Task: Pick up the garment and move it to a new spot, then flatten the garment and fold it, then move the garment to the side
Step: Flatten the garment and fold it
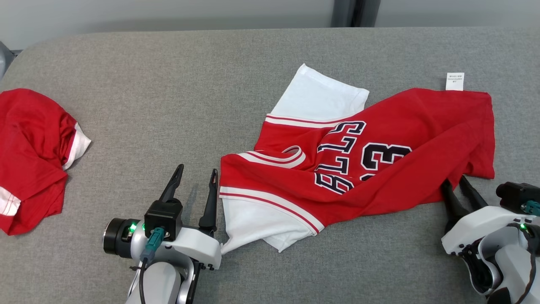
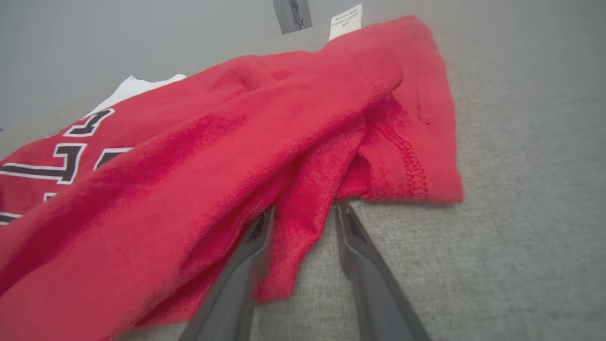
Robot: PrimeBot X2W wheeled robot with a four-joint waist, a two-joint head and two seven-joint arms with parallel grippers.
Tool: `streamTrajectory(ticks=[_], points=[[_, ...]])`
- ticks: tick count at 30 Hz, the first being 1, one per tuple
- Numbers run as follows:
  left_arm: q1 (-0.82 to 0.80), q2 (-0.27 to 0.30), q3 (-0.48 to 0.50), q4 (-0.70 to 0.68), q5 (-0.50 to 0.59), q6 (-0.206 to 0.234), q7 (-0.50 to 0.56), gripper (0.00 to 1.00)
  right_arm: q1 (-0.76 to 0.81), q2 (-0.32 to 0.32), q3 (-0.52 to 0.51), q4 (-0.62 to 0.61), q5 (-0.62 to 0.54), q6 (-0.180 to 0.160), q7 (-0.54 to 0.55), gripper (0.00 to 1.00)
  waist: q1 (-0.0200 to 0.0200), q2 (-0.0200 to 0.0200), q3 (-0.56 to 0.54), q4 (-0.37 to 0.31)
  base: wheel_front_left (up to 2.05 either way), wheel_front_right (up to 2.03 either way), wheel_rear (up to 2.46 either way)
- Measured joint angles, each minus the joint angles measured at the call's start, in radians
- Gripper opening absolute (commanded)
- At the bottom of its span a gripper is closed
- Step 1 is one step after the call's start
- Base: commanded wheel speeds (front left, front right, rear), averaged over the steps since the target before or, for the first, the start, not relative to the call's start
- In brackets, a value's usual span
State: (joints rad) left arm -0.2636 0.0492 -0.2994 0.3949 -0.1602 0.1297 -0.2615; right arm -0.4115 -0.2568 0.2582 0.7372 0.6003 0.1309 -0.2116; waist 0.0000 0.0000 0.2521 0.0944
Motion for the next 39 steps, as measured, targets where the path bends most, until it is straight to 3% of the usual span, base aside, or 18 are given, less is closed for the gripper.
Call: streamTrajectory(ticks=[7, 13, 18, 22, 23, 24, 29, 39], points=[[0.000, 0.001, 0.012, 0.005, 0.000, 0.004, 0.000, 1.00, -0.016, -0.023, 0.031, 0.010, 0.009, 0.000, -0.018, 0.00, 0.0000, 0.0000, -0.006, -0.028, 0.00, 0.00, 0.00], [0.006, 0.002, 0.020, 0.007, -0.002, 0.003, 0.000, 1.00, 0.017, -0.044, 0.012, -0.077, 0.014, 0.000, -0.014, 0.00, 0.0000, 0.0000, -0.024, -0.076, 0.00, 0.00, 0.00], [0.012, 0.002, 0.019, 0.012, -0.002, -0.002, 0.000, 1.00, 0.090, -0.056, -0.056, -0.175, 0.006, 0.000, 0.075, 0.00, 0.0000, 0.0000, -0.045, -0.130, 0.00, 0.00, 0.00], [0.012, 0.001, 0.019, 0.011, -0.006, -0.002, 0.000, 1.00, 0.163, -0.017, -0.111, -0.252, -0.008, 0.000, 0.164, 0.00, 0.0000, 0.0000, -0.057, -0.161, 0.00, 0.00, 0.00], [0.012, 0.000, 0.018, 0.011, -0.006, -0.002, 0.000, 1.00, 0.182, -0.007, -0.127, -0.257, -0.015, 0.000, 0.186, 0.32, 0.0000, 0.0000, -0.058, -0.166, 0.00, 0.00, 0.00], [0.012, 0.001, 0.016, 0.012, -0.006, -0.002, 0.000, 1.00, 0.202, -0.003, -0.141, -0.258, -0.037, 0.000, 0.205, 1.00, -0.0001, 0.0000, -0.059, -0.168, 0.00, 0.00, 0.00], [0.011, 0.000, 0.008, 0.015, -0.008, -0.005, 0.000, 1.00, 0.242, 0.048, -0.222, -0.312, -0.103, 0.000, 0.239, 1.00, 0.0000, 0.0000, -0.060, -0.164, 0.00, 0.00, 0.00], [0.014, 0.000, 0.005, 0.028, -0.015, -0.009, 0.000, 1.00, 0.229, 0.089, -0.286, -0.510, -0.184, 0.000, 0.126, 1.00, 0.0000, 0.0000, -0.069, -0.126, 0.00, 0.00, 0.00]])
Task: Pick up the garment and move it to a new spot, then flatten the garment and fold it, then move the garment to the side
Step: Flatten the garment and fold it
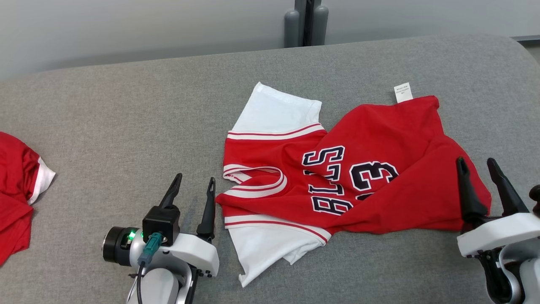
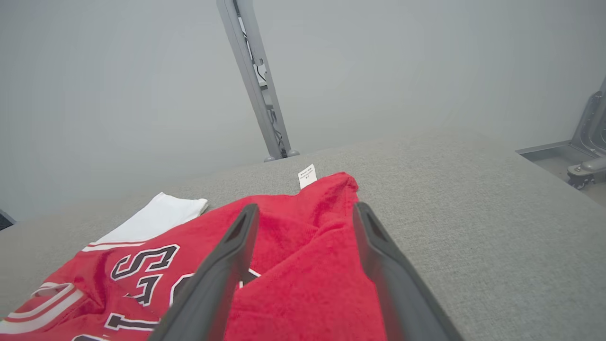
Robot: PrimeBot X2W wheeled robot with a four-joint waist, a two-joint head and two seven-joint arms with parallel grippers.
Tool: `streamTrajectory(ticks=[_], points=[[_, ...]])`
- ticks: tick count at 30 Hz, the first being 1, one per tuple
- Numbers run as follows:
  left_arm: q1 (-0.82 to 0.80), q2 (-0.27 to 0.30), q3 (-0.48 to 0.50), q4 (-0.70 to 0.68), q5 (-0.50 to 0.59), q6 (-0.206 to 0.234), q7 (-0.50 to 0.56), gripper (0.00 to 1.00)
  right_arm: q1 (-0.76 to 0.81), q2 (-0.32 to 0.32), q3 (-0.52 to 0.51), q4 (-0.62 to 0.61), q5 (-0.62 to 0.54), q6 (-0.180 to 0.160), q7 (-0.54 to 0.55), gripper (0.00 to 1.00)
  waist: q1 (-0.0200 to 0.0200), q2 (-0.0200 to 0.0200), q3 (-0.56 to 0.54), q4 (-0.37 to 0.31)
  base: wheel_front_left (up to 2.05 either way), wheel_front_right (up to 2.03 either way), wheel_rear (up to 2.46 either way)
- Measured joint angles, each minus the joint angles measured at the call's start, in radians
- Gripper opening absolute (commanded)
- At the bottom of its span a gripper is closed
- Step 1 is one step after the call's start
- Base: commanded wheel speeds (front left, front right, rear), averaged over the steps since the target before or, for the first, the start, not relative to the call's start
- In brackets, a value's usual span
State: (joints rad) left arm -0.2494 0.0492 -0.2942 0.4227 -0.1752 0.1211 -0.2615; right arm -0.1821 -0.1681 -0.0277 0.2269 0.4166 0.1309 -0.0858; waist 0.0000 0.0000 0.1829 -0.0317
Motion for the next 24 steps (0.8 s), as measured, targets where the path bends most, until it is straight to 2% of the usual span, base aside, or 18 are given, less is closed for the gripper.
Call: streamTrajectory(ticks=[5, 12, 20, 24], points=[[-0.013, 0.000, 0.001, 0.033, -0.013, -0.015, 0.000, 1.00, -0.013, 0.019, 0.016, -0.036, -0.033, 0.000, -0.021, 1.00, 0.0000, 0.0000, 0.009, -0.009, 0.00, 0.00, 0.00], [-0.171, 0.007, -0.020, 0.119, -0.009, -0.059, 0.025, 1.00, -0.030, 0.030, 0.032, -0.061, -0.056, 0.000, -0.041, 1.00, 0.0000, 0.0000, 0.054, -0.054, 0.00, 0.00, 0.00], [-0.354, 0.021, 0.010, 0.297, -0.058, -0.086, 0.168, 1.00, -0.055, 0.032, 0.065, -0.063, -0.065, 0.000, -0.072, 1.00, 0.0000, 0.0000, 0.112, -0.121, 0.00, 0.00, 0.00], [-0.418, 0.045, -0.003, 0.397, -0.045, -0.088, 0.222, 1.00, -0.060, 0.032, 0.074, -0.053, -0.065, 0.000, -0.091, 1.00, 0.0000, 0.0000, 0.133, -0.151, 0.00, 0.00, 0.00]])
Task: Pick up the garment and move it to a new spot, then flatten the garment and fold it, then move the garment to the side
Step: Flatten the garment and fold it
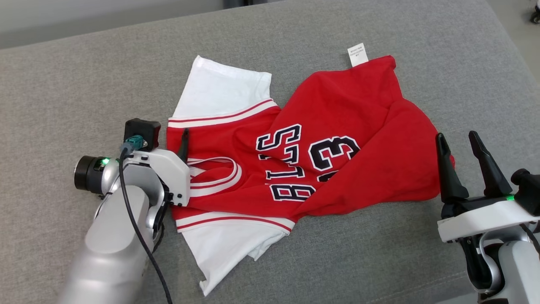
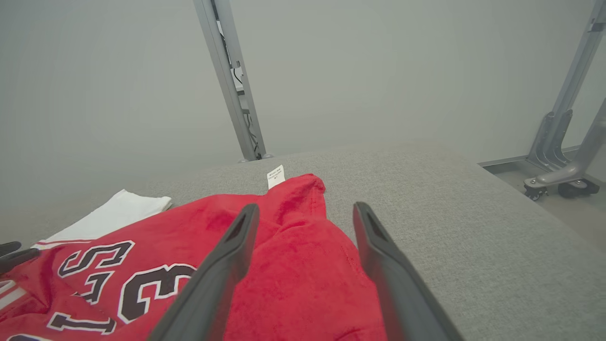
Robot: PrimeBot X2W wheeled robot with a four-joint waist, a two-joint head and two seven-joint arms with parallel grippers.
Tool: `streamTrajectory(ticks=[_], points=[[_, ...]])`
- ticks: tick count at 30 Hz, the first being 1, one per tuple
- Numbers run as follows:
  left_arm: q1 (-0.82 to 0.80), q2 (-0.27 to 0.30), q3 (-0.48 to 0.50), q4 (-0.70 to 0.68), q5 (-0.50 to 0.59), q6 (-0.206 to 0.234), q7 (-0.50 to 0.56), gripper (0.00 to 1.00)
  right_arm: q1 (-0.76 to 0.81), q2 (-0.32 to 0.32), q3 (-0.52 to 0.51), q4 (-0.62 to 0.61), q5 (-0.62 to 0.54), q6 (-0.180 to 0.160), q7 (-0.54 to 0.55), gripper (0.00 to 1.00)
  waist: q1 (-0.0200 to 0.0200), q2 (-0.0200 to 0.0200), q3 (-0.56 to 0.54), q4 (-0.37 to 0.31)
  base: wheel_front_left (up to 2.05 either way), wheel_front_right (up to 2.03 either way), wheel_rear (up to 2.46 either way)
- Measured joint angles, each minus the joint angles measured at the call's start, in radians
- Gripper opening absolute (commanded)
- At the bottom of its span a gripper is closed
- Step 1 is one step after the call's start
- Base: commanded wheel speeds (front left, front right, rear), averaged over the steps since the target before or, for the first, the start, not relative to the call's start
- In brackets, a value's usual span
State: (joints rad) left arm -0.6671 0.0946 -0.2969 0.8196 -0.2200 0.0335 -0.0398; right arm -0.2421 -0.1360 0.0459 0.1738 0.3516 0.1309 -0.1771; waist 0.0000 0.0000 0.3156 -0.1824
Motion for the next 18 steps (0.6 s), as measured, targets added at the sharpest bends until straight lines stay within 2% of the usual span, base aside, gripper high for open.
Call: streamTrajectory(ticks=[5, 7, 8, 9, 14, 18], points=[[-0.060, 0.026, -0.034, 0.090, 0.037, 0.001, 0.031, 1.00, -0.008, 0.000, 0.002, 0.017, -0.001, 0.000, -0.015, 1.00, -0.0001, 0.0000, 0.016, -0.025, 0.00, 0.00, 0.00], [-0.077, 0.025, -0.038, 0.116, 0.032, -0.022, 0.046, 1.00, -0.014, 0.002, 0.000, 0.023, -0.002, 0.000, -0.023, 1.00, 0.0000, 0.0000, 0.021, -0.031, 0.00, 0.00, 0.00], [-0.082, 0.025, -0.040, 0.126, 0.028, -0.034, 0.052, 0.88, -0.015, 0.002, 0.000, 0.025, -0.002, 0.000, -0.026, 1.00, -0.0001, 0.0000, 0.023, -0.034, 0.00, 0.00, 0.00], [-0.089, 0.025, -0.044, 0.132, 0.025, -0.046, 0.054, 0.00, -0.015, 0.003, 0.002, 0.026, -0.002, 0.000, -0.028, 1.00, 0.0000, 0.0000, 0.025, -0.037, 0.00, 0.00, 0.00], [-0.126, 0.023, -0.051, 0.142, 0.017, -0.077, 0.034, 0.00, -0.016, 0.006, 0.000, 0.040, -0.003, 0.000, -0.036, 1.00, 0.0000, 0.0000, 0.041, -0.043, 0.00, 0.00, 0.00], [-0.188, 0.056, -0.043, 0.141, 0.011, -0.077, 0.008, 0.00, -0.031, 0.009, 0.002, 0.042, -0.005, 0.000, -0.043, 1.00, 0.0000, 0.0000, 0.058, -0.047, 0.00, 0.00, 0.00]])
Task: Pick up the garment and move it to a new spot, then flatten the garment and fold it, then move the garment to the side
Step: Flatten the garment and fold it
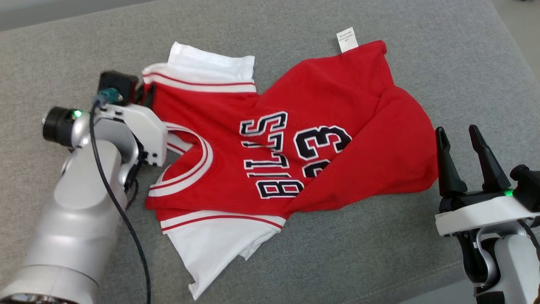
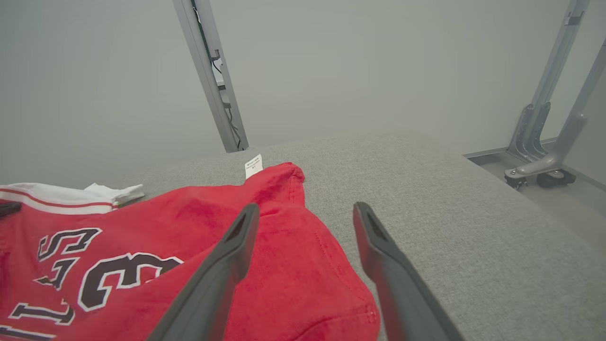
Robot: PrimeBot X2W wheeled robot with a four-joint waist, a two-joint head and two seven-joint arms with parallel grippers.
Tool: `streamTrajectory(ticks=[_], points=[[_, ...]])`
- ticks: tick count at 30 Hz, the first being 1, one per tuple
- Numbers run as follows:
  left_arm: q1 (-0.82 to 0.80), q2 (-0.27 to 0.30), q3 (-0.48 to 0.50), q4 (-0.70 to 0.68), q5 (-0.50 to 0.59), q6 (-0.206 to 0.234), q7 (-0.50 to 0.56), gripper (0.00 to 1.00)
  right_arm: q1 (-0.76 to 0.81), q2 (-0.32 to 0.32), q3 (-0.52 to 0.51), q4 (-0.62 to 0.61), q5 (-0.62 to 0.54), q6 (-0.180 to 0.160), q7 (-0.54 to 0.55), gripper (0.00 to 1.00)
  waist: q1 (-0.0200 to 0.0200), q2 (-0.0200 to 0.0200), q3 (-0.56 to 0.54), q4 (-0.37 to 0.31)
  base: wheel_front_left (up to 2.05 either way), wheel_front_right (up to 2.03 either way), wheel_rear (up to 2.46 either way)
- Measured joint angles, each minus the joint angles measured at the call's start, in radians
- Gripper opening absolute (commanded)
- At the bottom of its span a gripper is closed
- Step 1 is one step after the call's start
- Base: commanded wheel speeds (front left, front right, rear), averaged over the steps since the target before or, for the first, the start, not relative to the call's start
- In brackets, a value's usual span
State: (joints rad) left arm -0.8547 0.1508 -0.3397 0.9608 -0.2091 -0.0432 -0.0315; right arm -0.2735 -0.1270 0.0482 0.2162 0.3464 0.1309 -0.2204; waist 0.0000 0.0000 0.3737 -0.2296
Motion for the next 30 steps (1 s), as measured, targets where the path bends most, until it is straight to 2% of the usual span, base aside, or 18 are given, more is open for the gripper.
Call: streamTrajectory(ticks=[9, 13, 15, 16, 17, 25, 30], points=[[-0.234, 0.116, -0.017, 0.021, 0.051, 0.008, 0.027, 0.00, -0.046, 0.016, 0.026, 0.013, -0.003, 0.000, -0.016, 1.00, 0.0000, 0.0000, 0.055, -0.042, 0.00, 0.00, 0.00], [-0.273, 0.129, -0.022, 0.046, 0.059, 0.013, 0.026, 0.00, -0.052, 0.023, 0.035, 0.025, -0.003, 0.000, -0.022, 1.00, 0.0000, 0.0000, 0.072, -0.059, 0.00, 0.00, 0.00], [-0.295, 0.133, -0.029, 0.066, 0.068, 0.035, -0.008, 0.00, -0.060, 0.029, 0.038, 0.035, -0.003, 0.000, -0.027, 1.00, 0.0000, 0.0000, 0.085, -0.068, 0.00, 0.00, 0.00], [-0.298, 0.133, -0.030, 0.074, 0.071, 0.045, -0.025, 0.62, -0.062, 0.031, 0.038, 0.041, -0.003, 0.000, -0.029, 1.00, 0.0000, 0.0000, 0.086, -0.067, 0.00, 0.00, 0.00], [-0.299, 0.131, -0.030, 0.081, 0.072, 0.049, -0.042, 1.00, -0.064, 0.032, 0.037, 0.045, -0.003, 0.000, -0.031, 1.00, 0.0000, 0.0000, 0.085, -0.064, 0.00, 0.00, 0.00], [-0.273, 0.087, -0.021, 0.099, 0.050, 0.087, -0.190, 1.00, -0.066, 0.026, 0.029, 0.061, -0.006, 0.000, -0.036, 1.00, 0.0000, 0.0000, 0.053, -0.014, 0.00, 0.00, 0.00], [-0.184, 0.040, -0.017, 0.037, 0.027, 0.088, -0.226, 1.00, -0.042, 0.006, 0.021, 0.061, -0.015, 0.000, -0.036, 1.00, 0.0000, 0.0000, 0.007, 0.044, 0.00, 0.00, 0.00]])
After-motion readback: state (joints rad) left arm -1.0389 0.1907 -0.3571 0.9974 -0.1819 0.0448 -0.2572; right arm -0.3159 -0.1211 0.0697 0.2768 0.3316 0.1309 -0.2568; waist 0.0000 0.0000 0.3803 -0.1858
